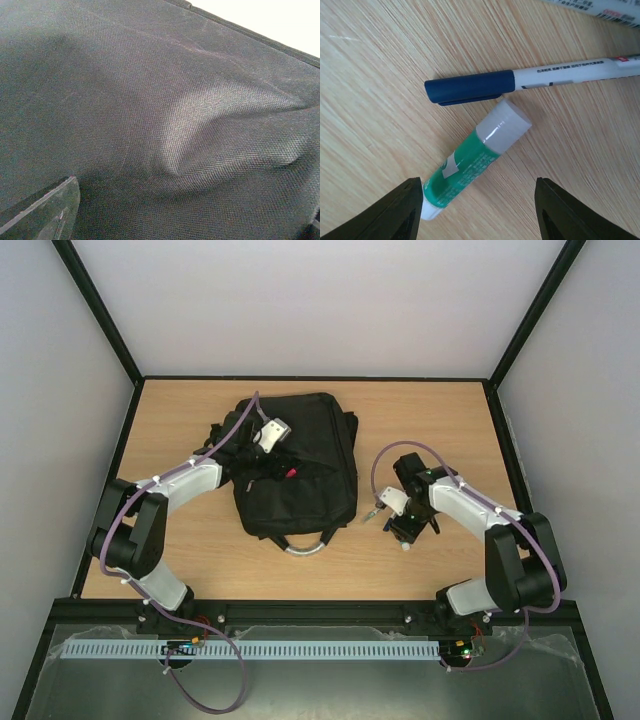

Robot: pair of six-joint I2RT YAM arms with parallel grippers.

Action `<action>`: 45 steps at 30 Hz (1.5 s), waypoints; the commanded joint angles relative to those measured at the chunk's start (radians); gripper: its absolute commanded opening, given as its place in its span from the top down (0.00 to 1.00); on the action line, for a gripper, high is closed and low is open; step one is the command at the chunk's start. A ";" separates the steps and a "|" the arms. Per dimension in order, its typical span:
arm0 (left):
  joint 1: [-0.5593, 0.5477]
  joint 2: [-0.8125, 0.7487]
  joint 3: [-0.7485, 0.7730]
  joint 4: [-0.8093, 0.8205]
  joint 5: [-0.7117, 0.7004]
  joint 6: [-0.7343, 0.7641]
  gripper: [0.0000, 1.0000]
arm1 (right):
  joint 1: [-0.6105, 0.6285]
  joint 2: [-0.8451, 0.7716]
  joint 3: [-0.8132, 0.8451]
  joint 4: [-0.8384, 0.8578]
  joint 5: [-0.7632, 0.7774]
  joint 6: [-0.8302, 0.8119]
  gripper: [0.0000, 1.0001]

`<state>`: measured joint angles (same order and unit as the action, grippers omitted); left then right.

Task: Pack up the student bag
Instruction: Pick up the stationery from the center of the board.

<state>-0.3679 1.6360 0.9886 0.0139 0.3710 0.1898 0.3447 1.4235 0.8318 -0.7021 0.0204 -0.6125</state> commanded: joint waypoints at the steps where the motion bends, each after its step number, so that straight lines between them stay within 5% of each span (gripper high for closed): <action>1: 0.006 -0.015 0.027 0.005 0.017 -0.010 0.08 | 0.025 0.020 -0.046 0.049 0.082 0.037 0.38; 8: 0.006 -0.030 0.012 0.002 0.018 -0.010 0.08 | 0.016 0.053 -0.078 0.114 0.207 0.038 0.49; 26: 0.007 -0.036 -0.002 -0.007 0.047 -0.008 0.08 | -0.052 0.031 -0.037 0.012 0.093 0.064 0.86; 36: 0.019 -0.071 -0.034 -0.028 0.072 0.035 0.07 | -0.043 0.010 0.262 -0.121 -0.060 0.095 0.88; 45: 0.035 -0.090 -0.034 -0.085 0.140 0.065 0.07 | 0.126 0.089 0.486 -0.078 -0.137 0.057 0.88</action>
<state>-0.3450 1.5902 0.9569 -0.0353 0.4587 0.2272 0.4103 1.4666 1.2533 -0.7429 -0.0601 -0.5358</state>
